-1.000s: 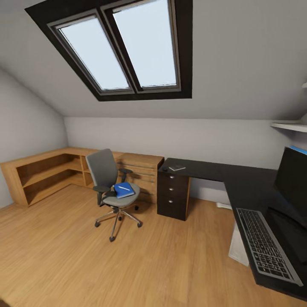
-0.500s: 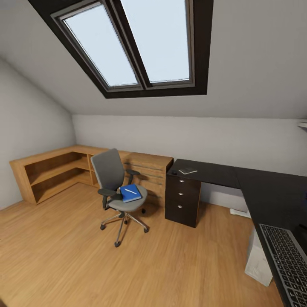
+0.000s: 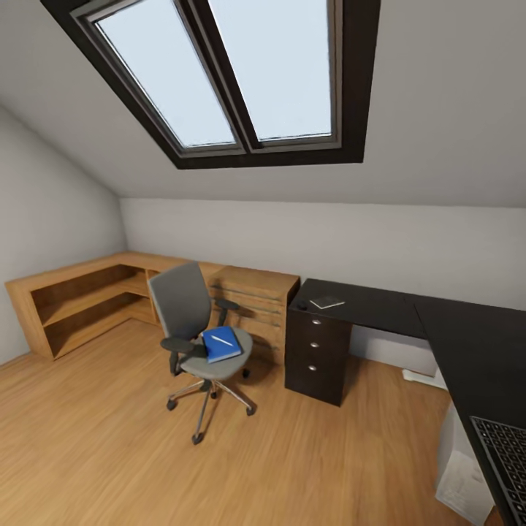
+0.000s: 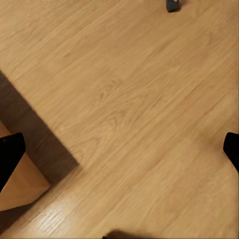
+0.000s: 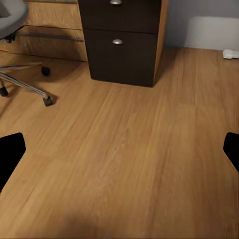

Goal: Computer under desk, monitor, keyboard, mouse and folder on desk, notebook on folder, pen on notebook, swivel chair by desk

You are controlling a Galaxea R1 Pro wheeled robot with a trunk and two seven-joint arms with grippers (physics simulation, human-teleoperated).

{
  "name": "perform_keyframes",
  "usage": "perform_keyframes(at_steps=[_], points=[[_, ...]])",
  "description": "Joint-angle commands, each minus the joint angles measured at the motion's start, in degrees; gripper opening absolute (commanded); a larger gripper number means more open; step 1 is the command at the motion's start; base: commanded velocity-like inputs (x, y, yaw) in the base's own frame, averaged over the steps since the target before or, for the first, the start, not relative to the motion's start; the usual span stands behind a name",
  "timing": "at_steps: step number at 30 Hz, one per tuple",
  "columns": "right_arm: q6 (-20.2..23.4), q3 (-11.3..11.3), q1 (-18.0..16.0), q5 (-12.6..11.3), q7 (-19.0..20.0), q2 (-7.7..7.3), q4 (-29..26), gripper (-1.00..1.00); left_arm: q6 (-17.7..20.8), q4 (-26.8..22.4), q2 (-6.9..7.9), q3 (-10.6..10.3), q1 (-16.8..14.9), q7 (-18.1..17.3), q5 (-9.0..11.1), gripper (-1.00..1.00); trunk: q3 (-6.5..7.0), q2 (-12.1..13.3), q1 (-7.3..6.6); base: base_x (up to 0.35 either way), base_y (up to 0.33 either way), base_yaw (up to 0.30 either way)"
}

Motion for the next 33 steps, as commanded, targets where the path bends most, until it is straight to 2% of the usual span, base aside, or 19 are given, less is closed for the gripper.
perform_keyframes(at_steps=[1, 6, 17, 33], points=[[-0.15, 0.49, -0.07, -0.08, -0.42, 0.03, 0.11, 1.0, -0.12, 0.02, -0.03, -0.11, -0.04, 0.18, 0.04, 1.0, 0.11, 0.37, -0.19, 0.334, 0.0, 0.0], [-0.11, 0.49, -0.07, -0.08, -0.42, 0.02, 0.11, 1.0, -0.06, 0.02, -0.08, -0.11, -0.03, 0.18, 0.04, 1.0, 1.01, 2.38, -1.29, 0.334, 0.0, -0.065], [-0.1, 0.5, -0.07, -0.08, -0.36, 0.03, 0.11, 1.0, -0.05, 0.02, -0.08, -0.11, -0.04, 0.18, 0.04, 1.0, 2.94, 6.79, -3.7, 0.334, 0.0, -0.201], [0.34, 0.55, -0.07, -0.08, -0.42, 0.03, 0.11, 1.0, -0.05, 0.02, -0.01, -0.11, -0.04, 0.18, 0.04, 1.0, 5.75, 13.21, -7.22, 0.334, 0.0, -0.034]])
